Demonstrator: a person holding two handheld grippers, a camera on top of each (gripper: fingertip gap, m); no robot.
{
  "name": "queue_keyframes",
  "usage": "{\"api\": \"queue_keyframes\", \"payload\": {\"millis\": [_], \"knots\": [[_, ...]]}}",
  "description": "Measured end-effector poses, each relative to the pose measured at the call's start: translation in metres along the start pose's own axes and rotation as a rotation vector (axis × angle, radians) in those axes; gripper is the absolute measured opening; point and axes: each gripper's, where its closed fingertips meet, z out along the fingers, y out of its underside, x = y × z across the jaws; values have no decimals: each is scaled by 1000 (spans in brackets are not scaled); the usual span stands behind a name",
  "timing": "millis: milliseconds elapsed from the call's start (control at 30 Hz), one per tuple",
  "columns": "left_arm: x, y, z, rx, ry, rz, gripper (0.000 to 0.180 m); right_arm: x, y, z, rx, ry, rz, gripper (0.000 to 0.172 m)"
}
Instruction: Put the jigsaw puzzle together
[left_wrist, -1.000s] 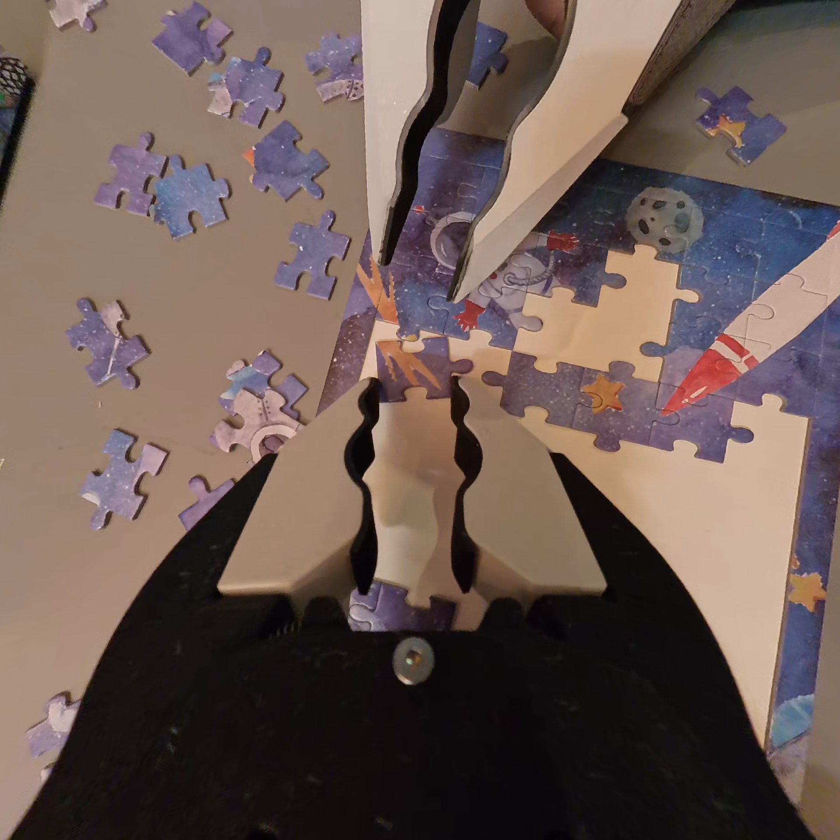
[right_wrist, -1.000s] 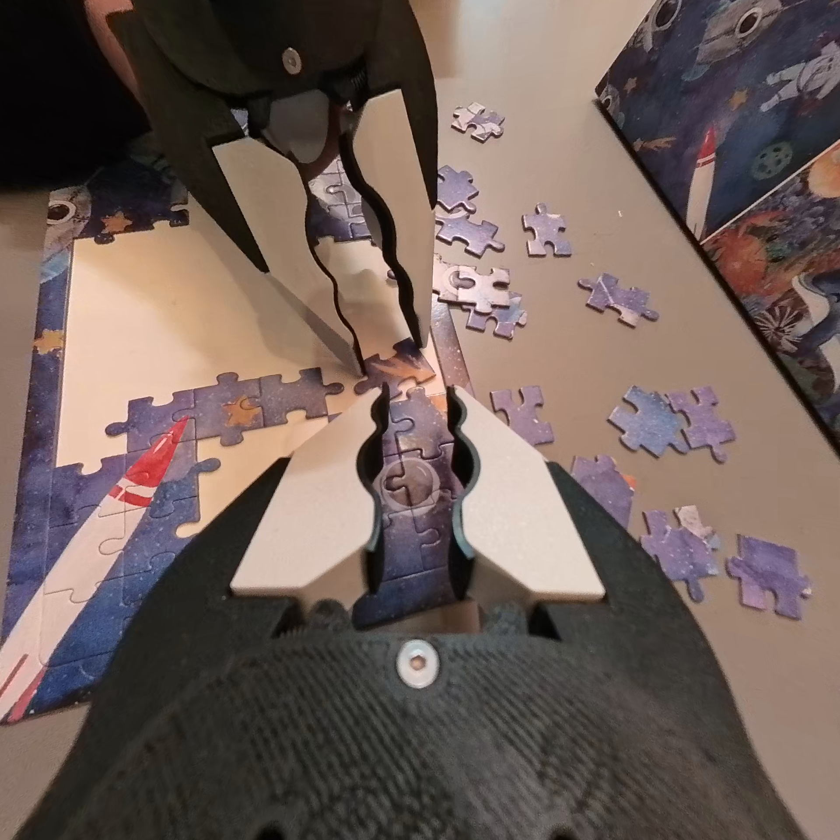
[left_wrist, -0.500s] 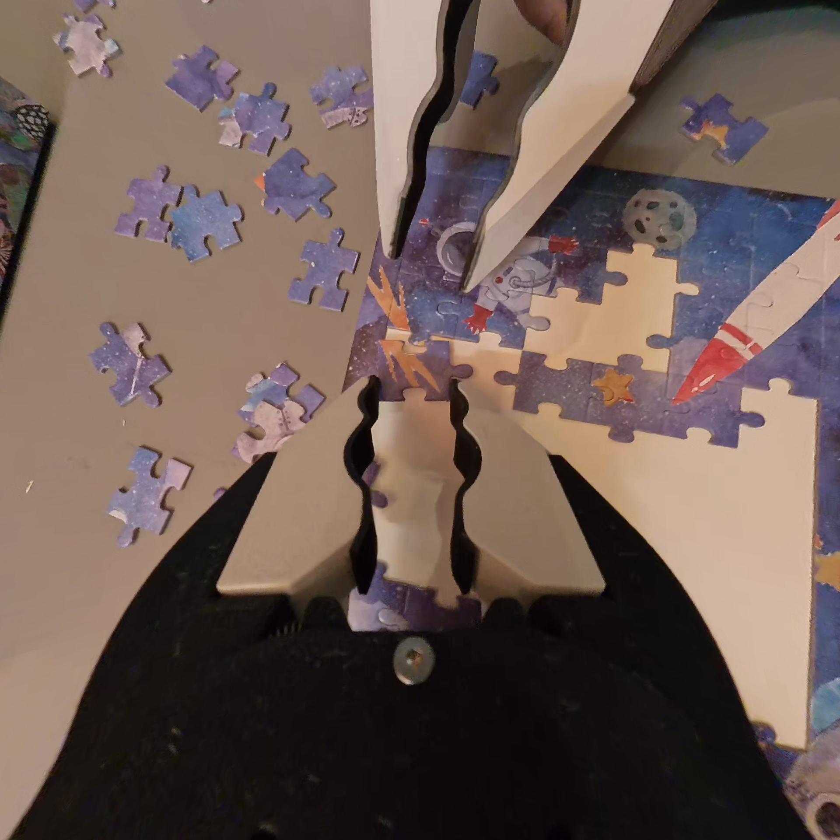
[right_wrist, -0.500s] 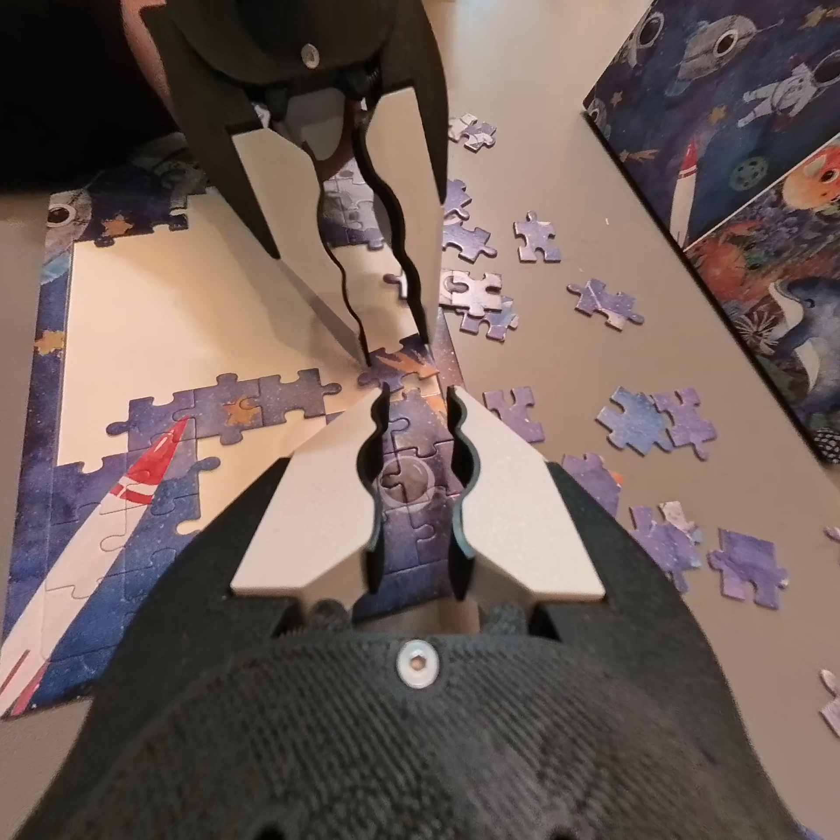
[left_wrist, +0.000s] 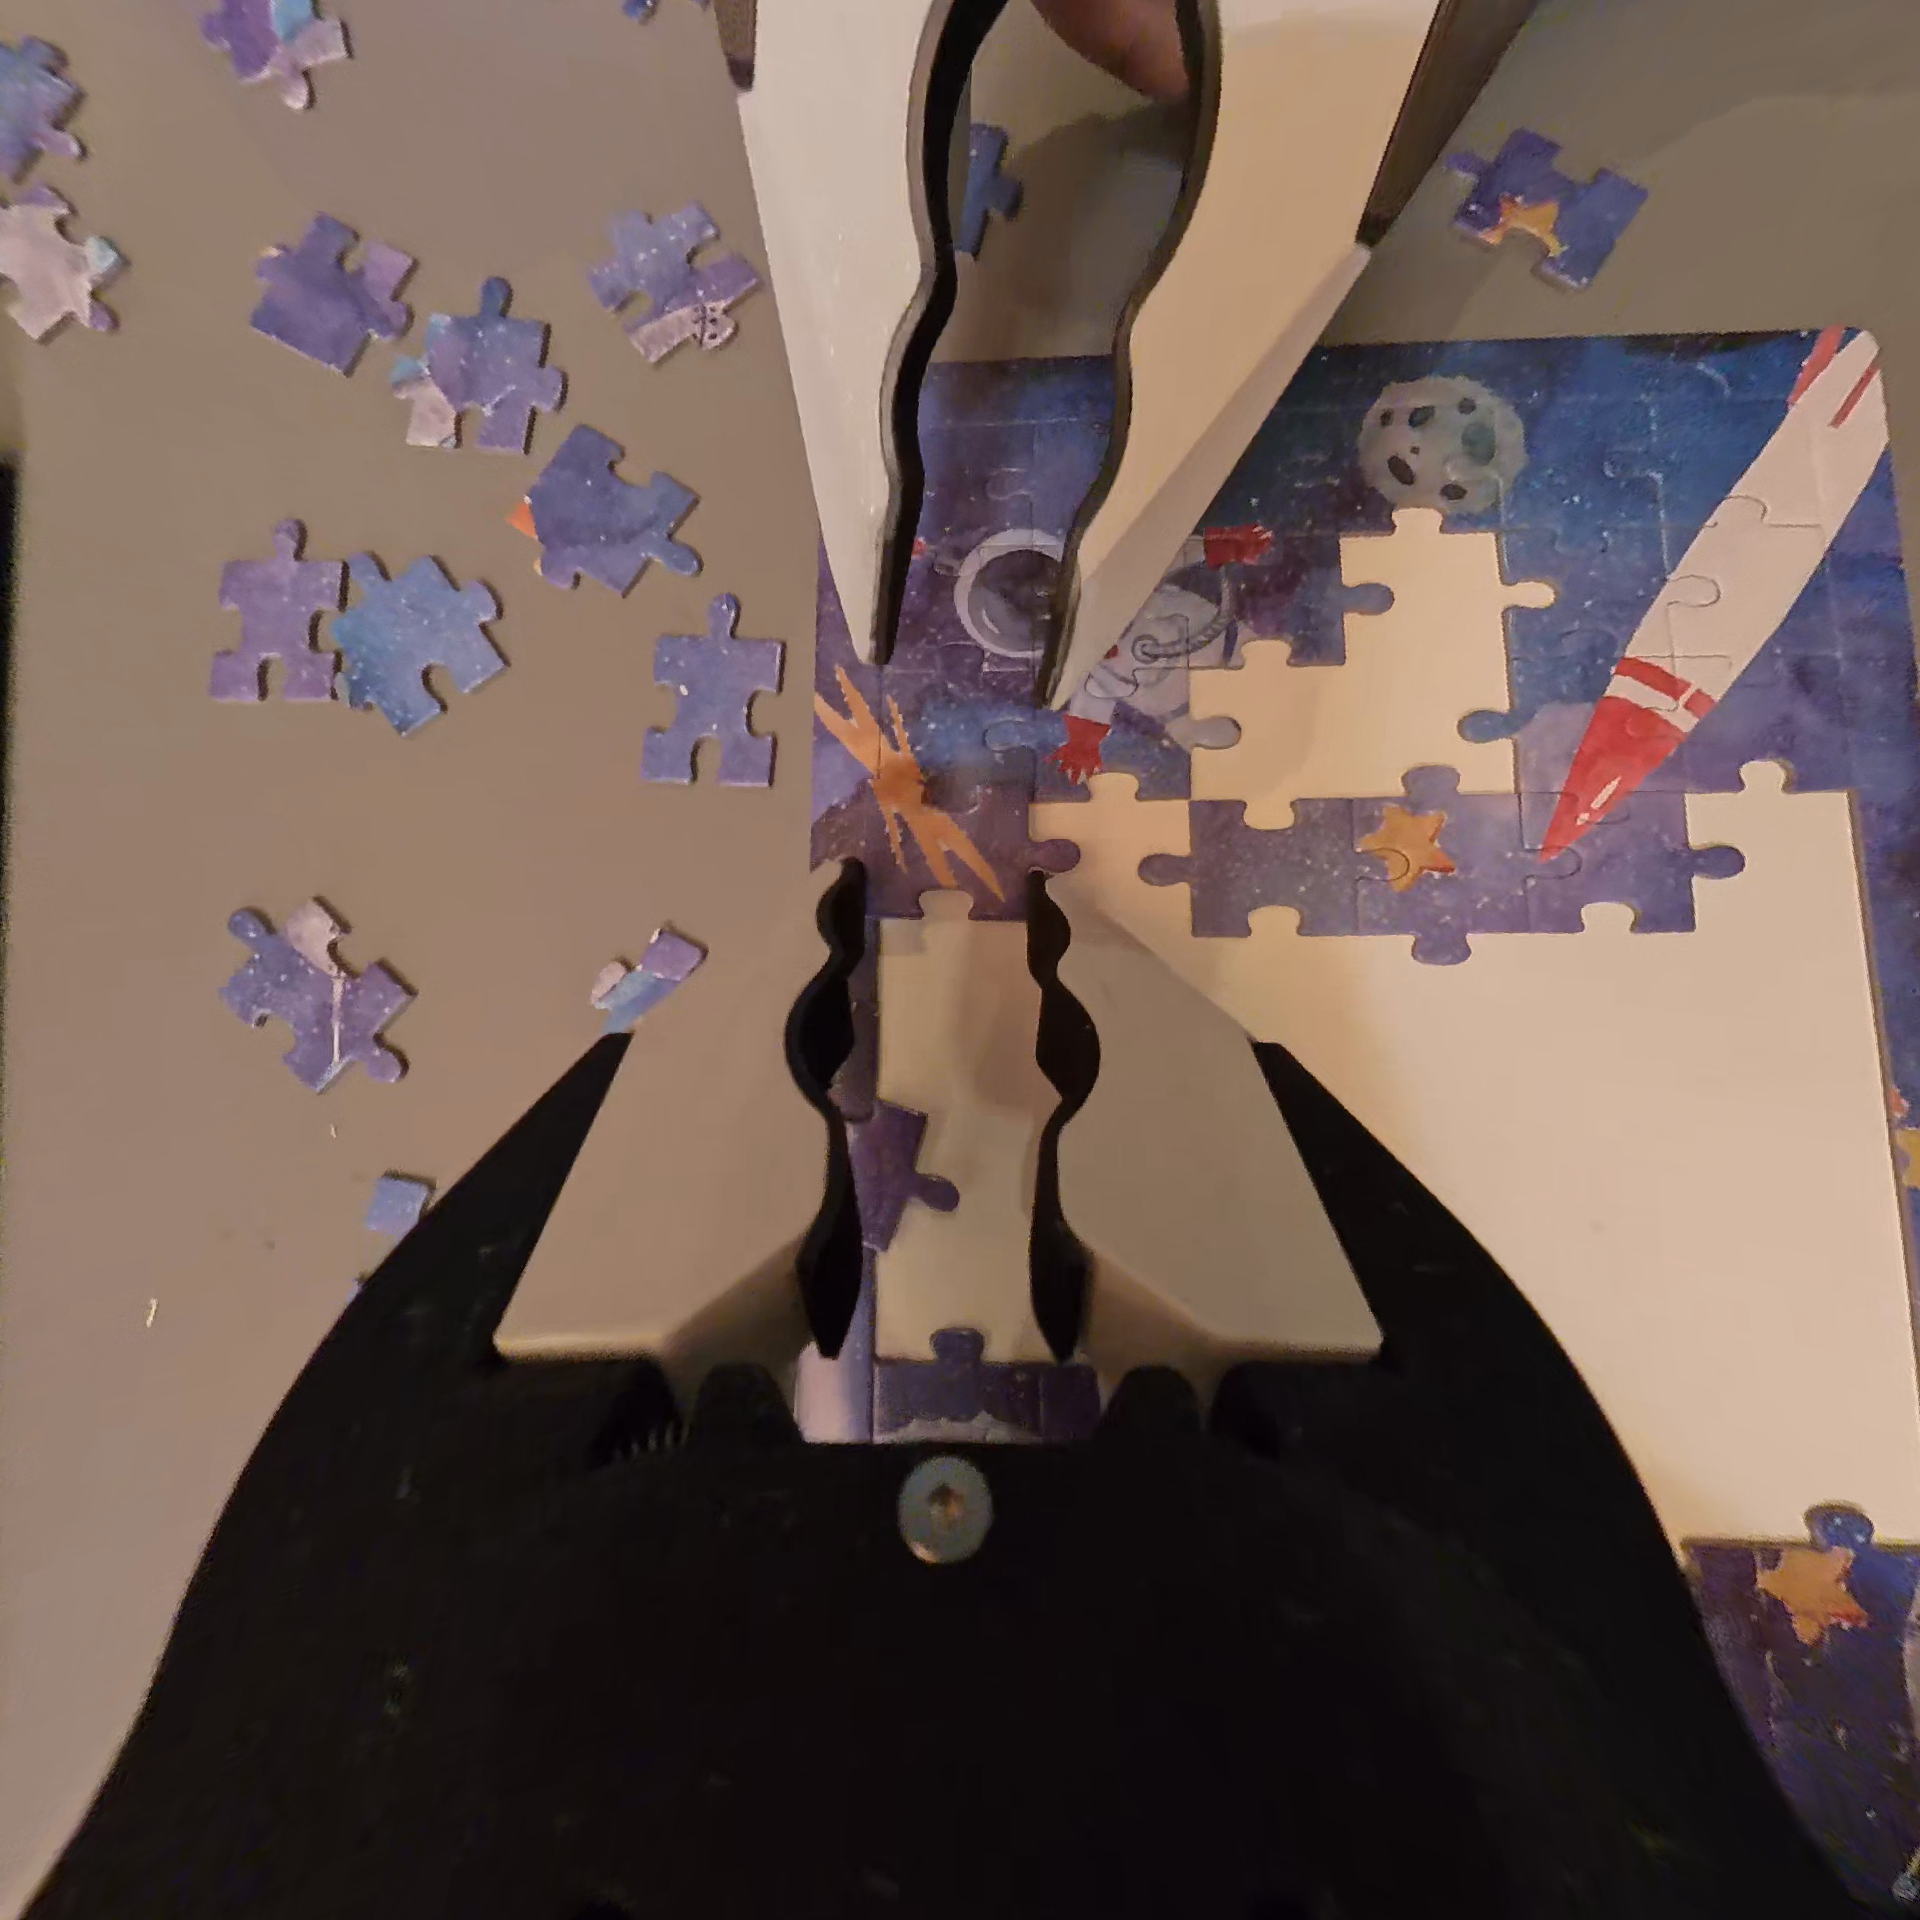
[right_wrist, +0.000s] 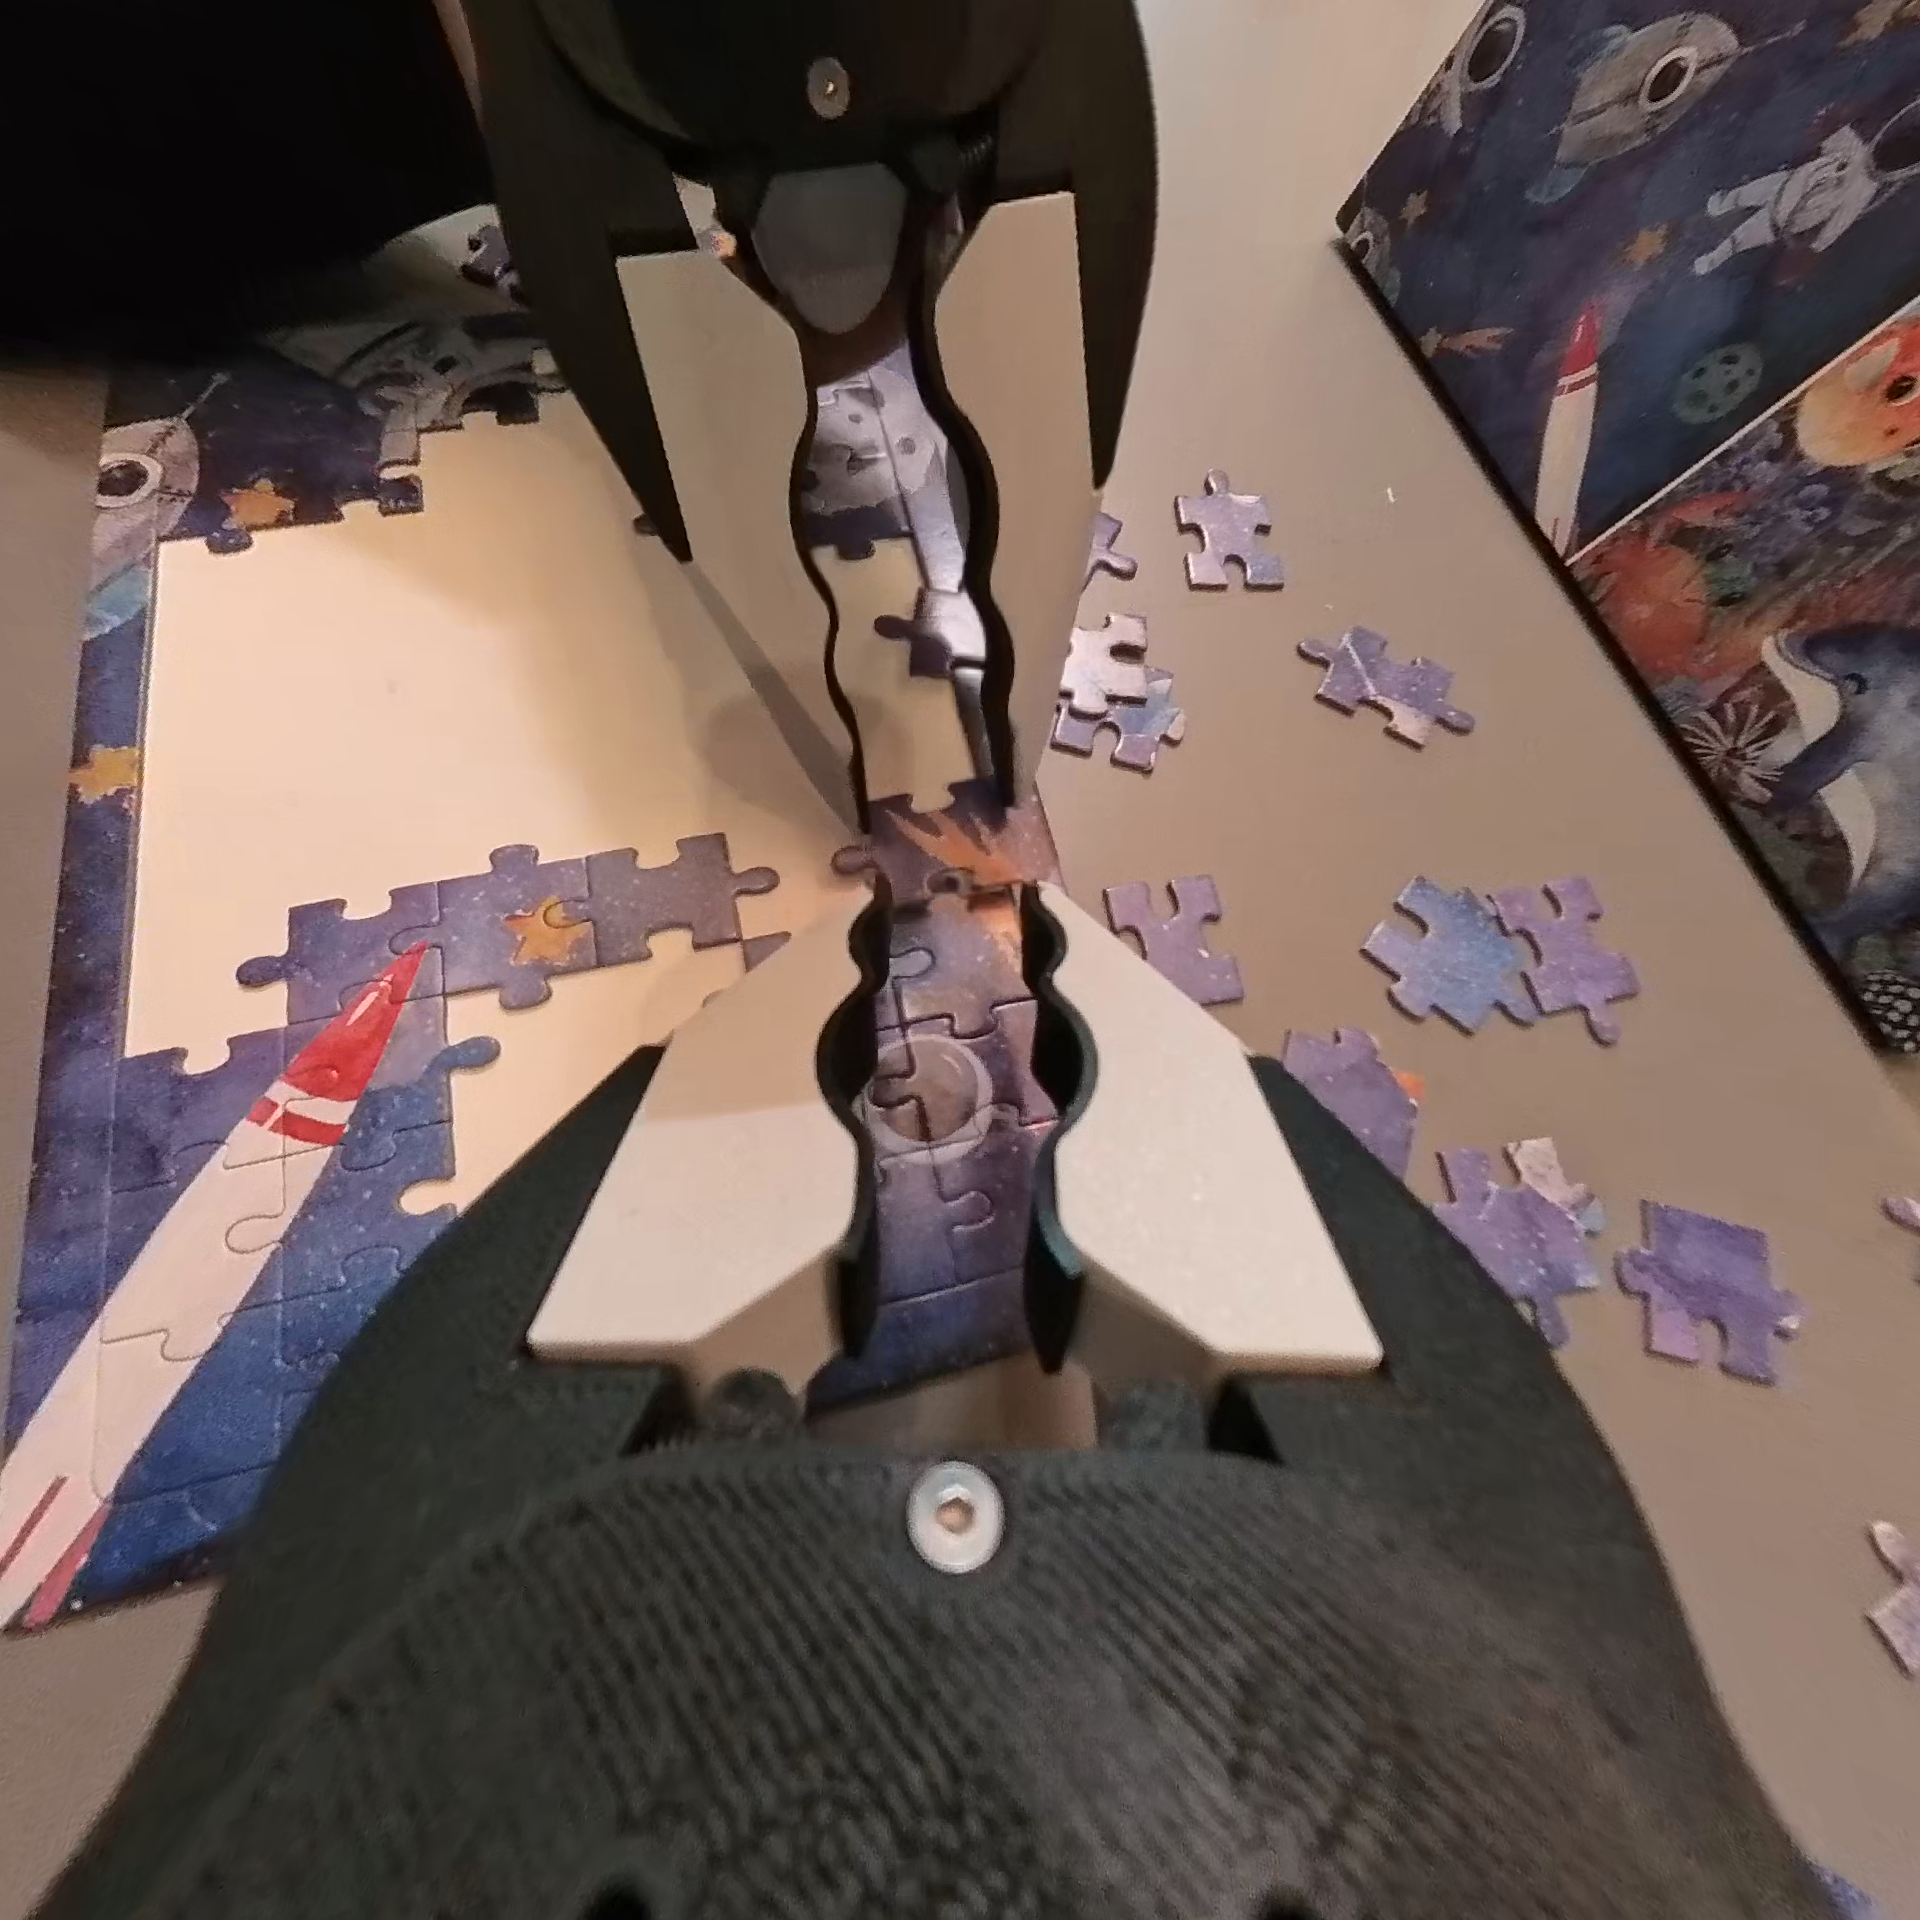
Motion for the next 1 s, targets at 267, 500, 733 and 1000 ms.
{"api": "queue_keyframes", "payload": {"millis": [267,500,733,1000], "knots": [[-1,4,4,-18,0,-6,30,-5,-2,2,-3,-7,-16,23],[0,6,3,-26,8,-11,30,-10,-2,12,1,-42,9,24],[0,6,3,-25,11,-14,30,-15,3,20,-32,-63,23,30],[0,6,3,-14,6,-18,32,-17,11,26,-73,-75,31,38]]}}
